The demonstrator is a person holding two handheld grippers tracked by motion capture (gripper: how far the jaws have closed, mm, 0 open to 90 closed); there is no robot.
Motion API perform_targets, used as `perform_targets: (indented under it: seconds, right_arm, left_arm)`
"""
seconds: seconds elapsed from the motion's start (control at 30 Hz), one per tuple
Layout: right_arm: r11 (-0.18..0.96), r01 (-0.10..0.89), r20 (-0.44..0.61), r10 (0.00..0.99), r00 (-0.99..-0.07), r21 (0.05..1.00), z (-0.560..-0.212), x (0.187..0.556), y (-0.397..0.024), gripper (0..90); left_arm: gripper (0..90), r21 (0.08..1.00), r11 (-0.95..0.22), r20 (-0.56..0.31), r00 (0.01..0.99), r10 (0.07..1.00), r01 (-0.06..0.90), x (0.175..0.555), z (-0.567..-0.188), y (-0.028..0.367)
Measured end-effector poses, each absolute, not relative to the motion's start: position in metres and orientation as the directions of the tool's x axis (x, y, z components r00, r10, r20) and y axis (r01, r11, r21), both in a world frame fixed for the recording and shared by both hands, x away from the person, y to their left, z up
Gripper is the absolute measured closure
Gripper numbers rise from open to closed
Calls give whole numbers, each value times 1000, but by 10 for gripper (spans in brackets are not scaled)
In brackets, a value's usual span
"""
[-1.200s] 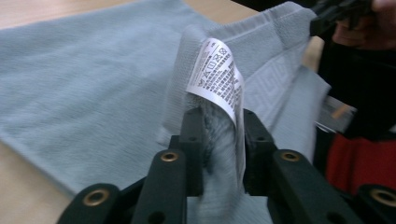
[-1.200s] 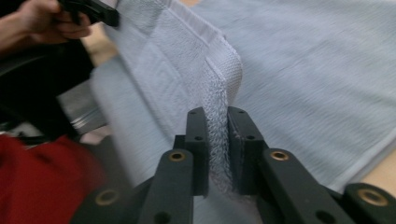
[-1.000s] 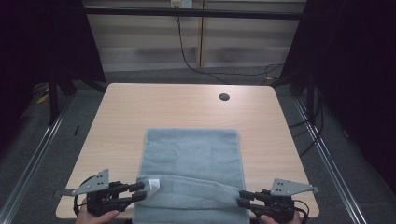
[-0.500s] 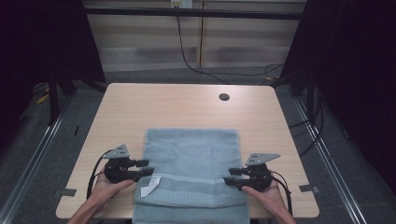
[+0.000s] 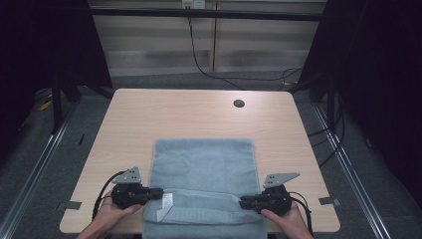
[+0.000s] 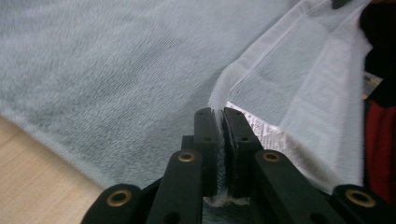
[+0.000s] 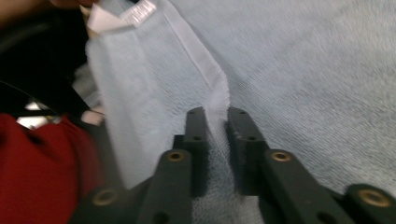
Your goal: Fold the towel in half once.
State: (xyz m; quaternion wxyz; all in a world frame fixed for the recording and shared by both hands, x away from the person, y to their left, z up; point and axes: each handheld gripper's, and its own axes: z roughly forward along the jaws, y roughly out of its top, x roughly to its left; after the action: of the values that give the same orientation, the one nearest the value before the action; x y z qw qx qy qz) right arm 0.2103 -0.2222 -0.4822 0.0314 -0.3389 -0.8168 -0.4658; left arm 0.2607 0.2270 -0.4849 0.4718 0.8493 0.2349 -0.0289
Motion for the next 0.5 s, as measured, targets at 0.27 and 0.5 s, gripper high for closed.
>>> perform_targets:
  seconds: [0.27, 0.5]
  right_arm:
    - [326, 512, 350, 444, -825, 795, -461, 167, -224, 759]
    - [233, 500, 367, 444, -818, 834, -448, 161, -236, 706]
  left_arm:
    - [831, 860, -331, -320, 916, 240, 388, 218, -465, 245]
    - [784, 900, -253, -310, 929, 202, 356, 217, -452, 257]
